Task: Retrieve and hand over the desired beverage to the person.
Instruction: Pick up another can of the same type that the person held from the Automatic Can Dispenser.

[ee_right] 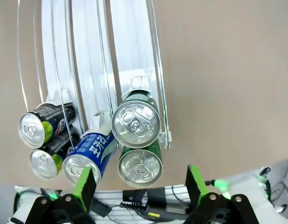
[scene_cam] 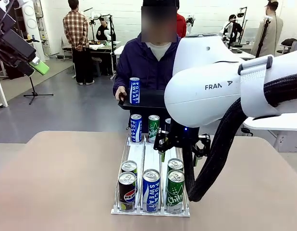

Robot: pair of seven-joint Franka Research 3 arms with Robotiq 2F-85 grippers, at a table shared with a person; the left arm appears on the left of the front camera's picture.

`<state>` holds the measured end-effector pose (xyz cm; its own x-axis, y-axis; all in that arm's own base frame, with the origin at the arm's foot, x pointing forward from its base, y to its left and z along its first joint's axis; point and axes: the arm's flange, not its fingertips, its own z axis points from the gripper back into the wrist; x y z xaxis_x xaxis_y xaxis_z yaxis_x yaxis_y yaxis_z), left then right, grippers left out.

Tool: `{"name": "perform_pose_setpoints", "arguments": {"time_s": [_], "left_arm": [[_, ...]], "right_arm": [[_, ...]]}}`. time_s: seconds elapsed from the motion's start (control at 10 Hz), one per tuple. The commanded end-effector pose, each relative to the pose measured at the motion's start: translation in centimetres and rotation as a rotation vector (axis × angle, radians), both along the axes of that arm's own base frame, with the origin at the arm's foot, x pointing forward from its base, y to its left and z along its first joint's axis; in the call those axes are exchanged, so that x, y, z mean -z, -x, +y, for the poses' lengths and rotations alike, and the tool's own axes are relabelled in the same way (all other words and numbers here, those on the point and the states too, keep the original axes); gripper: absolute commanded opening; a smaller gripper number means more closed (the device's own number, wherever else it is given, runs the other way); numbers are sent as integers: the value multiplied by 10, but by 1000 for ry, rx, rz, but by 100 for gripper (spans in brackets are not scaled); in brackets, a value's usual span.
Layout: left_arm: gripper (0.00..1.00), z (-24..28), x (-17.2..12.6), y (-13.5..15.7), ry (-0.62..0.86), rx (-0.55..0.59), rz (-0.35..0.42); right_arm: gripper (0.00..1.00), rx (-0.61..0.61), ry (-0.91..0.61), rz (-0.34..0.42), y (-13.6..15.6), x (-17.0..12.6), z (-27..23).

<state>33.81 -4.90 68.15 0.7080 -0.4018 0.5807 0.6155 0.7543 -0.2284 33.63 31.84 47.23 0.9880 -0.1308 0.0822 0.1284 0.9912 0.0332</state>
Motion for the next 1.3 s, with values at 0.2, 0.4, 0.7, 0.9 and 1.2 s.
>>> {"name": "perform_pose_setpoints", "arguments": {"time_s": [0.2, 0.4, 0.7, 0.9, 1.2], "left_arm": [[100, 1, 0, 1, 7, -8, 8], [100, 1, 0, 1, 7, -8, 8], [100, 1, 0, 1, 7, -8, 8], [100, 1, 0, 1, 7, -8, 8], [100, 1, 0, 1, 7, -8, 8]], "right_arm": [[100, 0, 0, 0, 0, 0, 0], [100, -57, 38, 5, 4, 16, 3], [100, -72, 53, 17, 13, 31, 3], [100, -86, 54, 28, 11, 38, 7], [100, -105, 69, 70, 1, 51, 13]]}}
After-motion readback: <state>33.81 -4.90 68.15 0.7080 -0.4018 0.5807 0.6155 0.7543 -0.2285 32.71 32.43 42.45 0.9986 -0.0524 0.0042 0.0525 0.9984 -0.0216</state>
